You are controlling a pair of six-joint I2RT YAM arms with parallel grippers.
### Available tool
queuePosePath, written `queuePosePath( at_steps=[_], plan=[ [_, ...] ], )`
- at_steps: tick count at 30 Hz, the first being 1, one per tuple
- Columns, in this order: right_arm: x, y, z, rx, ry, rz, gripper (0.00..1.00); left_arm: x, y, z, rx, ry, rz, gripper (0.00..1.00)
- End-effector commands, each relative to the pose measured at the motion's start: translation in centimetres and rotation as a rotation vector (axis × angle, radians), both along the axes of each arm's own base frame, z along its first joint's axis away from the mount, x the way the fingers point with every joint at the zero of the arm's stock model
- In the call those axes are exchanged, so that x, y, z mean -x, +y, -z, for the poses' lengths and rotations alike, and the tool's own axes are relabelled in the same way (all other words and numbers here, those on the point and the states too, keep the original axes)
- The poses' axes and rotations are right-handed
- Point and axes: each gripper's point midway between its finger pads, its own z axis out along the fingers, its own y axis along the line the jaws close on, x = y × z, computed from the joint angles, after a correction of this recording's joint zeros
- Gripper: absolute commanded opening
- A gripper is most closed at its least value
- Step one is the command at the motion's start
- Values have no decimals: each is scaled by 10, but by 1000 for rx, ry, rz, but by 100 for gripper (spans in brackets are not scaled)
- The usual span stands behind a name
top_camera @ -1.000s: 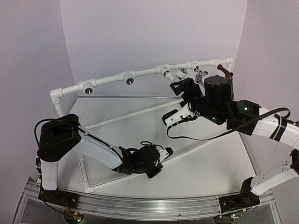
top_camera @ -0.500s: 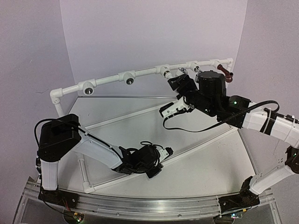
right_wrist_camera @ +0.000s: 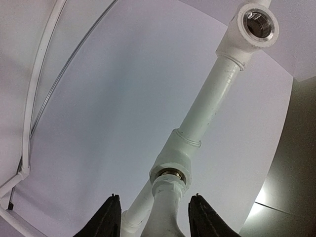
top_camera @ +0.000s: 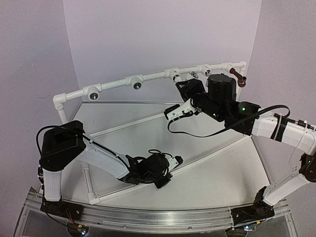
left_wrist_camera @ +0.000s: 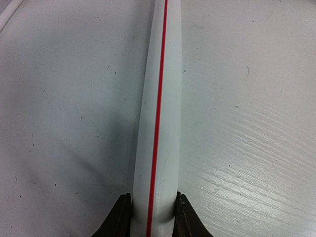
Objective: Install the water faucets
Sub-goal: Screw the water faucet onto the adaptor.
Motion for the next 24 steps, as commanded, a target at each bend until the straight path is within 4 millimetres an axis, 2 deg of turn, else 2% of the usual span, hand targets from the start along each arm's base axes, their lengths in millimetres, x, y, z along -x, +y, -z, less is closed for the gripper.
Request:
queuePosePath(
  at_steps=[1,7,8,10,18,24],
  plan=[
    [-11,-4,-21,-8,-88,45,40,47,119,124,-441,271,-129,0],
    [-16,-7,-16,-69,-85,89,23,47,119,124,-441,273,-129,0],
    [-16,-7,-16,-88,-83,94,18,47,119,124,-440,273,-129,0],
    [-17,-9,-18,-126,-74,113,0,47,118,124,-439,274,-129,0],
    [-23,-9,-15,-300,-19,189,0,46,117,124,-439,271,-127,0],
    [-22,-7,3,-482,82,253,0,47,117,124,-440,274,-126,0]
  ],
)
